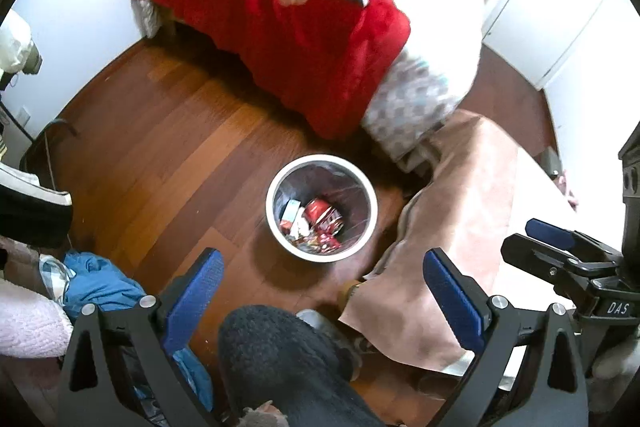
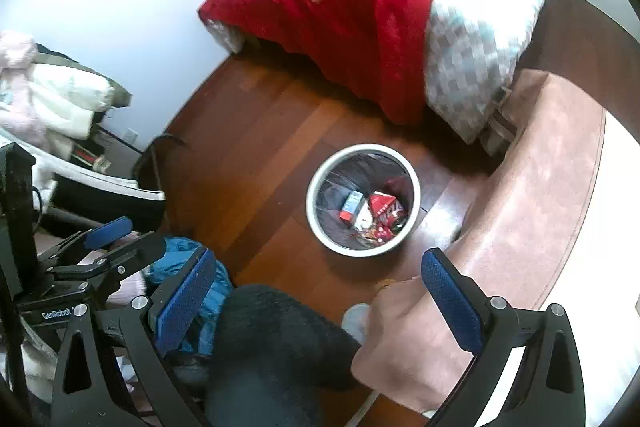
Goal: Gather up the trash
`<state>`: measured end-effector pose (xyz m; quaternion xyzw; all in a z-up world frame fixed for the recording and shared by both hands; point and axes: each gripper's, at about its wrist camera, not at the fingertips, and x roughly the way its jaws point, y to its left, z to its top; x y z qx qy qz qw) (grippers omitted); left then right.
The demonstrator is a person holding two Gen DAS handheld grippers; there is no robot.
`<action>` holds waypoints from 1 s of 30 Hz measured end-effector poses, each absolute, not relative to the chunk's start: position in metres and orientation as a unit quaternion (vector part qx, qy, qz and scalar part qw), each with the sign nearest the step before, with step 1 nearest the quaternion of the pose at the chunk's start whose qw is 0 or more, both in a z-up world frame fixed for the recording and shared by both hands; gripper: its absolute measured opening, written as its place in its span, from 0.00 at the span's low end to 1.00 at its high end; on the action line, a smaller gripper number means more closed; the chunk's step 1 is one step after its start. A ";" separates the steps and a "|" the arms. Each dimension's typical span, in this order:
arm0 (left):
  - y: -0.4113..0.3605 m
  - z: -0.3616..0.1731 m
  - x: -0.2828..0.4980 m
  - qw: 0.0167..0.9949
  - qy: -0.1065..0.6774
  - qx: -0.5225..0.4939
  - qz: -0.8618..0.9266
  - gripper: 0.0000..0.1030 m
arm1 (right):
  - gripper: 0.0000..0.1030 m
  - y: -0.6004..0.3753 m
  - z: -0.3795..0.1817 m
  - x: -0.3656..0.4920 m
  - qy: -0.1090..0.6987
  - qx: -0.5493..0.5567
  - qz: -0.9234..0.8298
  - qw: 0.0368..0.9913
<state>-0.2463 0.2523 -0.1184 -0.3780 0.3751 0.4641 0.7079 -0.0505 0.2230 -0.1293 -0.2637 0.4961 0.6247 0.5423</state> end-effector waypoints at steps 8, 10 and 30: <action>0.228 -0.071 -0.252 0.735 0.346 -0.373 0.448 0.99 | 1.00 0.198 -0.069 -0.054 0.481 -0.246 0.657 0.526; 0.224 -0.064 -0.254 0.739 0.340 -0.377 0.442 0.99 | 1.00 0.193 -0.058 -0.056 0.480 -0.243 0.664 0.519; 0.203 -0.038 -0.259 0.750 0.320 -0.391 0.426 0.99 | 1.00 0.184 -0.023 -0.067 0.467 -0.263 0.680 0.500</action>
